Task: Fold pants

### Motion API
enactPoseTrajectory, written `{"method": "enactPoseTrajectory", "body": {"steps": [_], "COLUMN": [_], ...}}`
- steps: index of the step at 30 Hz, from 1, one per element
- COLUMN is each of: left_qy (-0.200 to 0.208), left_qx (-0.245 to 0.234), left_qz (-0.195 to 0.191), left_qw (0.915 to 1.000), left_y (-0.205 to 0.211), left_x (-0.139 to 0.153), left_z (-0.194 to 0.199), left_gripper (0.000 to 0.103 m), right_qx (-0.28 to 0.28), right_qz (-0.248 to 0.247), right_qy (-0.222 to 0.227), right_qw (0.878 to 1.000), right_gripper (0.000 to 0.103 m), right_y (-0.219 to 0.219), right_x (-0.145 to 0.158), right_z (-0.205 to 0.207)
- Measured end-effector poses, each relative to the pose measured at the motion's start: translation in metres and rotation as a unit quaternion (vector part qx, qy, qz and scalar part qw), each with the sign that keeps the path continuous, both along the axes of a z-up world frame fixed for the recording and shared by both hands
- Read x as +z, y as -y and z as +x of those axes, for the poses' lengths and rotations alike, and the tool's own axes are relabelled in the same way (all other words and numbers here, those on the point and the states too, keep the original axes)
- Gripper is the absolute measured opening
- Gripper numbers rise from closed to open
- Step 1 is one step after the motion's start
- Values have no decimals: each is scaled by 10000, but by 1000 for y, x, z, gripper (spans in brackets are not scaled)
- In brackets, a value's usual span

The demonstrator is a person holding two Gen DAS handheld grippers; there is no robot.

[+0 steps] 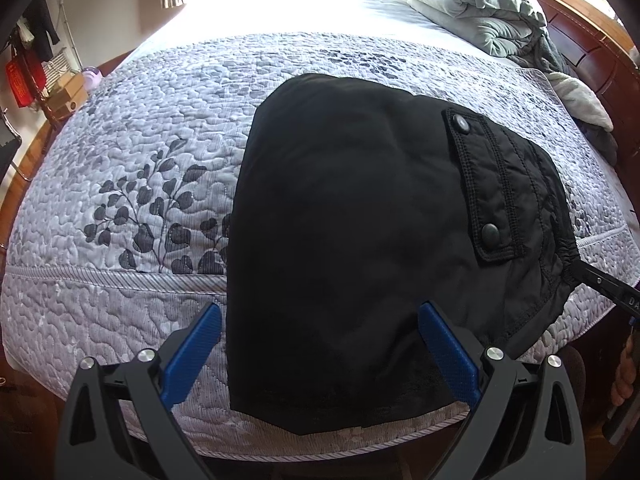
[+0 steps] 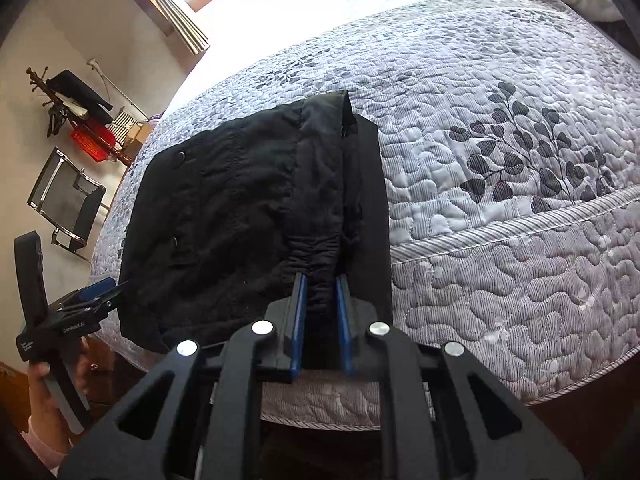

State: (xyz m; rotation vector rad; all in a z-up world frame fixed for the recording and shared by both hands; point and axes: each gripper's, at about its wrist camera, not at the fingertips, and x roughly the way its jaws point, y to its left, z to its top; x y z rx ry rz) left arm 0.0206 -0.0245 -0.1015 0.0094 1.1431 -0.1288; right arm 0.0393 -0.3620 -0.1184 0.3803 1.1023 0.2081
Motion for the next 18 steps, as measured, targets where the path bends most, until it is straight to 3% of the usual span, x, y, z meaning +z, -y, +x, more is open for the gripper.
{"method": "enactPoseTrajectory", "body": {"steps": [4, 6, 10, 12, 18], "left_qy": [-14, 8, 15, 26, 39], "left_qx": [12, -13, -6, -4, -28], "left_qz": [-27, 8, 18, 6, 27], "left_qw": [10000, 10000, 10000, 10000, 10000], "left_y": [0, 0, -1, -1, -1], "left_x": [1, 1, 0, 1, -1], "left_z": [1, 0, -2, -4, -11], "left_gripper": [99, 99, 99, 99, 99], "right_qx": [-67, -118, -172, -177, -225], "right_qz": [-31, -178, 56, 189, 442], "right_qy": [-7, 49, 79, 78, -104], "right_qw": [10000, 9998, 9998, 9996, 9987], "right_gripper": [20, 32, 37, 49, 49], "right_y": [3, 4, 9, 8, -3], "right_x": [2, 8, 14, 14, 4], "right_z": [1, -2, -13, -20, -19]}}
